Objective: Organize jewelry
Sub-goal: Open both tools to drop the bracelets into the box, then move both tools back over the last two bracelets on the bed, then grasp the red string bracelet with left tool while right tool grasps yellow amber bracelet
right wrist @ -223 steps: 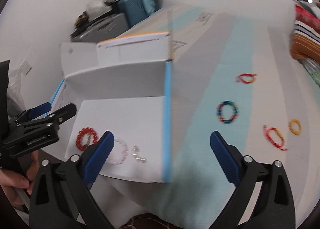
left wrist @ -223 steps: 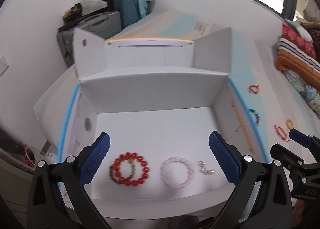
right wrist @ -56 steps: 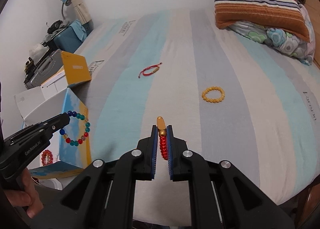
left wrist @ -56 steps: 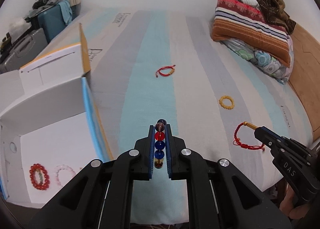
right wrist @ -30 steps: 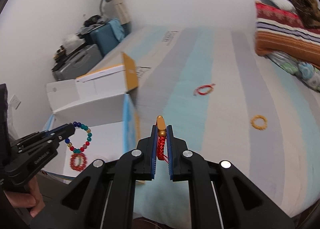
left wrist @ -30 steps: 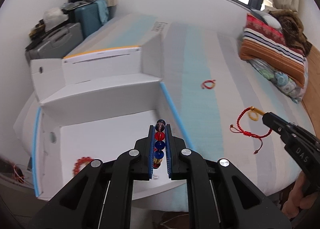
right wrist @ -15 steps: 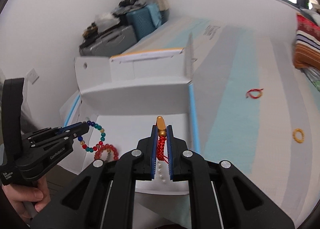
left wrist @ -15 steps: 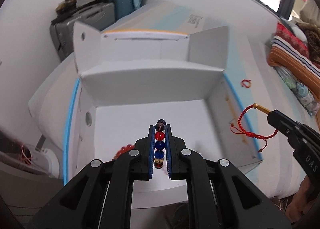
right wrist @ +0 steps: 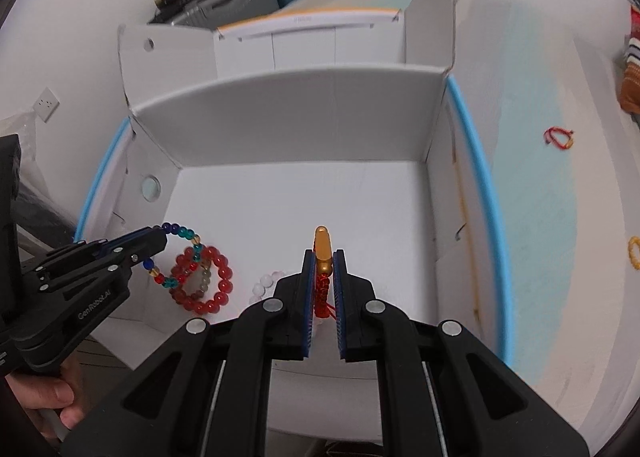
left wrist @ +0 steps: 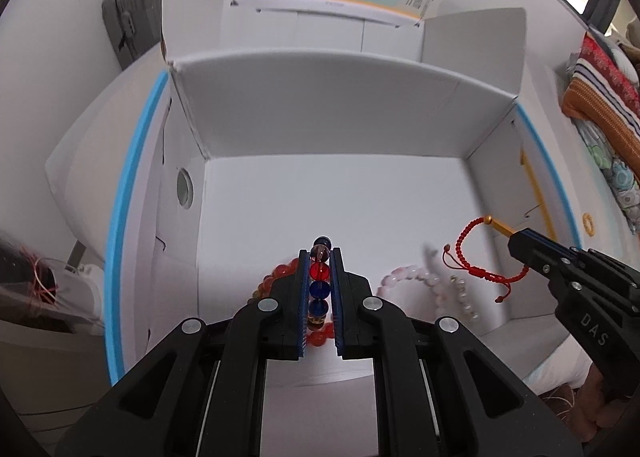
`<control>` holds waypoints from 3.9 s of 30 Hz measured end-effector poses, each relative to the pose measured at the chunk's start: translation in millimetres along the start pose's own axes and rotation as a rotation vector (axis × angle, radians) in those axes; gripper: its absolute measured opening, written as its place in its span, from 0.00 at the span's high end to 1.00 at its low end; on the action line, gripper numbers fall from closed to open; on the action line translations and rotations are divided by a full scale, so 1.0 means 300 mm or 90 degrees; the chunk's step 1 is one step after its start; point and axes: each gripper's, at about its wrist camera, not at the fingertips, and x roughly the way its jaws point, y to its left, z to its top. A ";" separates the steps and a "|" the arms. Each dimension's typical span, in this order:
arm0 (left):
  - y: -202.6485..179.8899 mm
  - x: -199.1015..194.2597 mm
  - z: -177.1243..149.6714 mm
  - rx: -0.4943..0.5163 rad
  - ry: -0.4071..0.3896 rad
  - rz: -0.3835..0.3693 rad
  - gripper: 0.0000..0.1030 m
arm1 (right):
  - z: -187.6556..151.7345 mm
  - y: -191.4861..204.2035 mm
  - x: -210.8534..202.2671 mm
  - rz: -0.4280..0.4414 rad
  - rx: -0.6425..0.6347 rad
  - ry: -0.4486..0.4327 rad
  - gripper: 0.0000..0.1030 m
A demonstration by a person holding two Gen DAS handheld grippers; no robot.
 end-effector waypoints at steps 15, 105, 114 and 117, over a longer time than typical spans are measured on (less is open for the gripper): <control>0.003 0.032 -0.010 0.001 0.028 0.006 0.87 | -0.016 0.020 0.050 -0.006 0.003 0.036 0.77; -1.679 0.760 0.449 0.354 -0.111 -0.078 0.17 | -0.252 -1.720 -0.012 -0.211 0.287 -0.034 0.32; -1.668 0.832 0.438 0.332 -0.063 -0.091 0.41 | -0.266 -1.721 -0.016 -0.214 0.282 -0.041 0.56; -1.661 0.833 0.434 0.328 -0.060 -0.096 0.52 | -0.274 -1.724 -0.020 -0.211 0.286 -0.043 0.65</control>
